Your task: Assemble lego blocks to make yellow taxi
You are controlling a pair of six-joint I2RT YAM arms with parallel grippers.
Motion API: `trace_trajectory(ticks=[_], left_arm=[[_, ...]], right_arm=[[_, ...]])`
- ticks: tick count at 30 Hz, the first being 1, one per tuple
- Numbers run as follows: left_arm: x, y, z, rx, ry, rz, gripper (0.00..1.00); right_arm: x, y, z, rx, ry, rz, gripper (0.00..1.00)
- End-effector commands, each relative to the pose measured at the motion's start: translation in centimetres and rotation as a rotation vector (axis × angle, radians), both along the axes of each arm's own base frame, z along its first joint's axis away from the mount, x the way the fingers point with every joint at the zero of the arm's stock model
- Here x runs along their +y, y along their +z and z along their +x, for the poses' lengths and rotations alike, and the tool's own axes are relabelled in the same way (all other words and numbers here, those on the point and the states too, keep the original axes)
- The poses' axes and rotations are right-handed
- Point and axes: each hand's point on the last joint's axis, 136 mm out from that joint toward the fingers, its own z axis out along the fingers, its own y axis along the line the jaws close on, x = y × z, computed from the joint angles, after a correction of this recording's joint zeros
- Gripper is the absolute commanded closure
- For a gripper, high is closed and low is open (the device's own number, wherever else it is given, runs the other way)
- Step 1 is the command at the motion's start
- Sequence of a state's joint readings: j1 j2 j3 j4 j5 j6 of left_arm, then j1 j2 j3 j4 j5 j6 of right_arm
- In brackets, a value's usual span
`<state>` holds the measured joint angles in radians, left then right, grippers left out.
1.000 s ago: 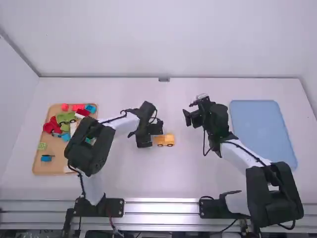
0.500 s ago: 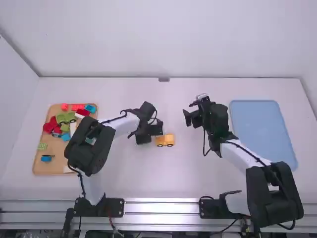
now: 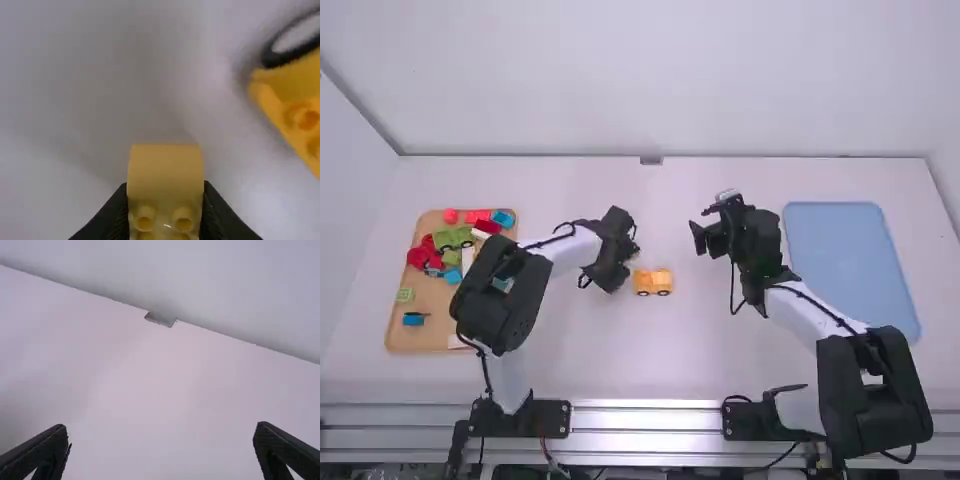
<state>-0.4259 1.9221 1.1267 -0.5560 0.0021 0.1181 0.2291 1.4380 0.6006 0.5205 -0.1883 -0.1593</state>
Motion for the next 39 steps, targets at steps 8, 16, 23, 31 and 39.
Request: trace_trajectory(ticks=[8,16,23,31,39], left_arm=[[0.5,-0.6,-0.3,0.039,0.885,-0.066,0.98],[0.6,-0.5,-0.3,0.057,1.481,-0.129,0.81],[0.6,-0.5,-0.3,0.072,1.925,-0.179,0.70],[1.0,-0.6,-1.3,0.084,2.189,-0.150,0.60],[0.9,-0.6,-0.9,0.083,2.212,-0.173,0.01]], right_arm=[[-0.1,0.0,0.0,-0.015,0.007,-0.028,0.01],[-0.1,-0.2,0.0,-0.007,0.007,-0.030,0.02],[-0.1,-0.3,-0.1,-0.002,0.007,-0.031,0.02],[-0.2,-0.6,-0.2,0.012,0.007,-0.034,0.02],[-0.2,-0.9,-0.4,0.019,0.007,-0.036,0.02]])
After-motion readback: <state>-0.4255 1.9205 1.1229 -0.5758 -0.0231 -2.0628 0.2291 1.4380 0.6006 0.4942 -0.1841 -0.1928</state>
